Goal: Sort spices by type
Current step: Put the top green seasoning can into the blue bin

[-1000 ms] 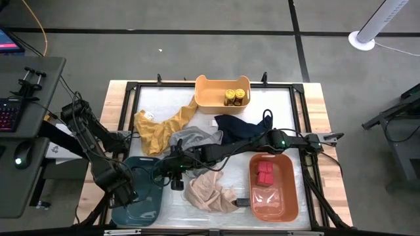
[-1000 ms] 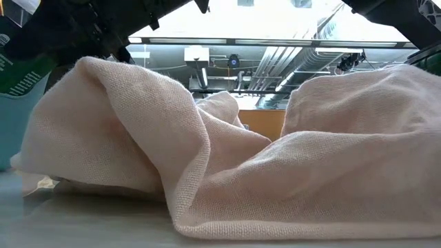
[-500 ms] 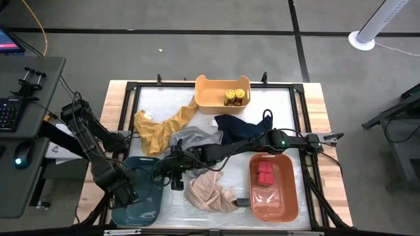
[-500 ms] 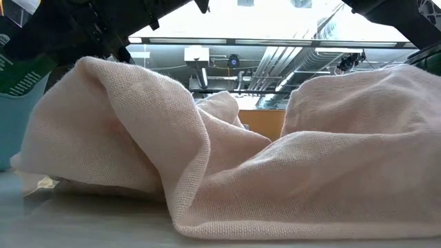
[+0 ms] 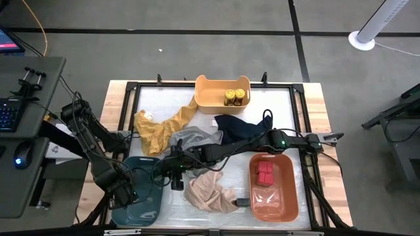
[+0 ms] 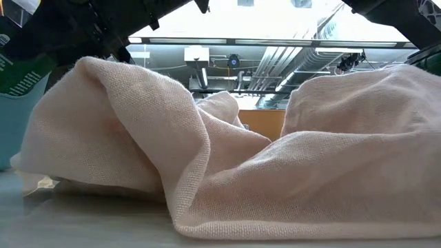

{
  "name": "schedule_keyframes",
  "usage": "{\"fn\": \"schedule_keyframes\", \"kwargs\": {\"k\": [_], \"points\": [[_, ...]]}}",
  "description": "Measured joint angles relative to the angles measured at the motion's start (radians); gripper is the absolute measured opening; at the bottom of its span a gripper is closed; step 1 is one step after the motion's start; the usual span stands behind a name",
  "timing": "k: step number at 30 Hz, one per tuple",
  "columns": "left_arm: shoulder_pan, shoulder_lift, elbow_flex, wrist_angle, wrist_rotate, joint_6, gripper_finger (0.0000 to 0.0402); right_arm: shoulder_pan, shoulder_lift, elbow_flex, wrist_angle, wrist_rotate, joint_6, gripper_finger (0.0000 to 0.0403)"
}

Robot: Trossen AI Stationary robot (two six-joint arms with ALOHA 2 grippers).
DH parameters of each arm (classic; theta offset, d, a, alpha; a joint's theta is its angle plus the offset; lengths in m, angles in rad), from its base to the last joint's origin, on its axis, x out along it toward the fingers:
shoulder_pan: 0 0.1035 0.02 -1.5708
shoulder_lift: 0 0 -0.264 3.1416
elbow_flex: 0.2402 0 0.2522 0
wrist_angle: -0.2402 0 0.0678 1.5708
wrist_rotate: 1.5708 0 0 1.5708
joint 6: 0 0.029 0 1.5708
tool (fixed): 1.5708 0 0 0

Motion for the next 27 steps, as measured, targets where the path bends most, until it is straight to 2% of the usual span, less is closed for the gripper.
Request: {"fn": "schedule_keyframes", "kwargs": {"k": [17,27], "points": [[0.003,-0.005,0.006,0.043,-0.044,0.014,0.0000,0.003,-0.001,0.001,-0.001,0.000,-0.002,0.0124],[0.030,-0.008,0.069,0.045,-0.175,0.039,0.0000,0.011,-0.003,0.003,0.000,-0.001,-0.028,0.0124]]}}
